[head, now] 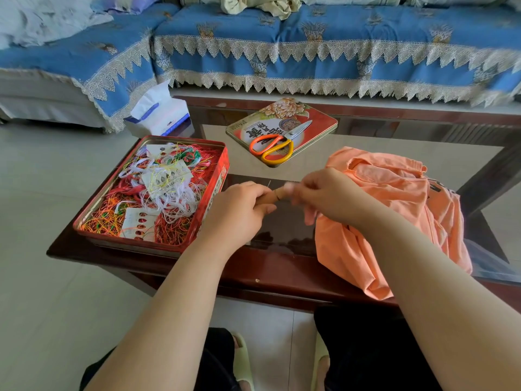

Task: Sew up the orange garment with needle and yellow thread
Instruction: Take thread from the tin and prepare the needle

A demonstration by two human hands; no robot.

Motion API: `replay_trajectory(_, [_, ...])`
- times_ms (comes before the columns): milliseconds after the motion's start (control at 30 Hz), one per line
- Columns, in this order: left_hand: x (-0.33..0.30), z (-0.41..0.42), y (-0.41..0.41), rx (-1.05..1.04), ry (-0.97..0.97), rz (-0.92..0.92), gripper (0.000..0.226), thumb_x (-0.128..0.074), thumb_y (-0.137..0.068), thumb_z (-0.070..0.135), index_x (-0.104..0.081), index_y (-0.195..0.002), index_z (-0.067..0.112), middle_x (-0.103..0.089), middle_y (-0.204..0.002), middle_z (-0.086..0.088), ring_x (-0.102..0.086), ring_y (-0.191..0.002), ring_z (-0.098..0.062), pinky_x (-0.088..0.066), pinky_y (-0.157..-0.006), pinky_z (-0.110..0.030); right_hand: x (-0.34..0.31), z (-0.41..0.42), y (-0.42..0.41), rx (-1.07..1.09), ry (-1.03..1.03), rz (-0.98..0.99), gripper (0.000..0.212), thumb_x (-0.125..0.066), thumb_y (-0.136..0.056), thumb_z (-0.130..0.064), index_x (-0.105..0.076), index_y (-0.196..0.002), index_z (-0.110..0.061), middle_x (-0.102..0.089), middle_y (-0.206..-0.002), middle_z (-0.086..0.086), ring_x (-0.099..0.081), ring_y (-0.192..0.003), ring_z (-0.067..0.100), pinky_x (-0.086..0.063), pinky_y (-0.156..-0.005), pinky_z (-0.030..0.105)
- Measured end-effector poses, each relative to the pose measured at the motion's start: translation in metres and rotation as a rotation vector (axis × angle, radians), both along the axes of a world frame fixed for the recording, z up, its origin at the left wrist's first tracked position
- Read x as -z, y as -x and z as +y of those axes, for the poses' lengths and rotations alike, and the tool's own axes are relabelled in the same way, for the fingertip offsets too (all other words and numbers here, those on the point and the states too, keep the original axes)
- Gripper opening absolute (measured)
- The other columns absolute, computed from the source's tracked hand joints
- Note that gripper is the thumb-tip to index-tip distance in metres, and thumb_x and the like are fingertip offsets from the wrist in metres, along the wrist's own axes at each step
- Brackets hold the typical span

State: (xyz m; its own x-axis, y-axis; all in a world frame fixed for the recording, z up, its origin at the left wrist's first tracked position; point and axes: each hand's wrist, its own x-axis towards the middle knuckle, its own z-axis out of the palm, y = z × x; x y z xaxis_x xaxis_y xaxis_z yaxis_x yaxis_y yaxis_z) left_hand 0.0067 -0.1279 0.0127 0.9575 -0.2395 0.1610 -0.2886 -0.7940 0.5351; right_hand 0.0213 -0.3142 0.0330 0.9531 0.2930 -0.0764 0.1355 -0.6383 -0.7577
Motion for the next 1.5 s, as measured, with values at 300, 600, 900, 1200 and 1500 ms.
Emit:
replay_trajectory(300, [-0.005, 0.013, -0.004, 0.012, 0.026, 0.077, 0.013, -0.065, -0.091, 0.026, -0.066, -0.104, 0.028, -0.059, -0.094, 0.011, -0.054, -0.094, -0.015, -0.042, -0.076, -0.032, 0.005, 0.009, 0.001, -0.013, -0.033, -0.01, 0.025, -0.061, -0.091, -0.039, -0.067, -0.088, -0.014, -0.071, -0.068, -0.009, -0.064, -0.059, 0.004, -0.049, -0.057, 0.016])
replay_trajectory(600, [-0.033, 0.082, -0.004, -0.599, 0.202, -0.248, 0.023, -0.051, -0.099, 0.014, -0.069, -0.111, 0.016, -0.068, -0.114, -0.002, -0.06, -0.105, -0.02, -0.039, -0.079, -0.026, 0.021, 0.093, 0.02, 0.077, -0.015, -0.13, 0.023, -0.062, -0.088, -0.046, -0.068, -0.092, -0.024, -0.049, -0.067, -0.012, -0.045, -0.06, 0.005, -0.032, -0.052, 0.023])
replay_trajectory(900, [-0.019, 0.109, -0.024, -0.695, 0.199, -0.397, 0.018, -0.057, -0.095, 0.02, -0.07, -0.106, 0.018, -0.069, -0.106, -0.004, -0.059, -0.101, -0.025, -0.041, -0.075, -0.03, 0.045, 0.175, 0.02, -0.082, 0.146, -0.324, 0.061, -0.062, -0.078, -0.065, -0.063, -0.124, -0.025, -0.055, -0.112, 0.003, -0.044, -0.113, 0.023, -0.031, -0.093, 0.036])
replay_trajectory(1200, [-0.012, 0.092, -0.068, -0.431, -0.092, -0.305, 0.014, -0.059, -0.095, 0.024, -0.071, -0.101, 0.018, -0.069, -0.106, 0.002, -0.06, -0.092, -0.014, -0.04, -0.069, -0.026, 0.022, 0.119, -0.036, 0.12, -0.084, -0.146, 0.015, -0.062, -0.091, -0.033, -0.068, -0.091, -0.019, -0.061, -0.075, -0.004, -0.05, -0.063, 0.005, -0.041, -0.06, 0.022])
replay_trajectory(1500, [-0.007, 0.073, -0.112, -0.418, -0.306, -0.043, 0.019, -0.06, -0.094, 0.035, -0.069, -0.103, 0.02, -0.068, -0.106, -0.001, -0.063, -0.098, -0.02, -0.042, -0.07, -0.03, 0.02, 0.089, -0.049, 0.111, -0.095, 0.029, 0.015, -0.057, -0.094, -0.031, -0.066, -0.095, -0.019, -0.067, -0.08, -0.004, -0.064, -0.075, 0.012, -0.048, -0.068, 0.024])
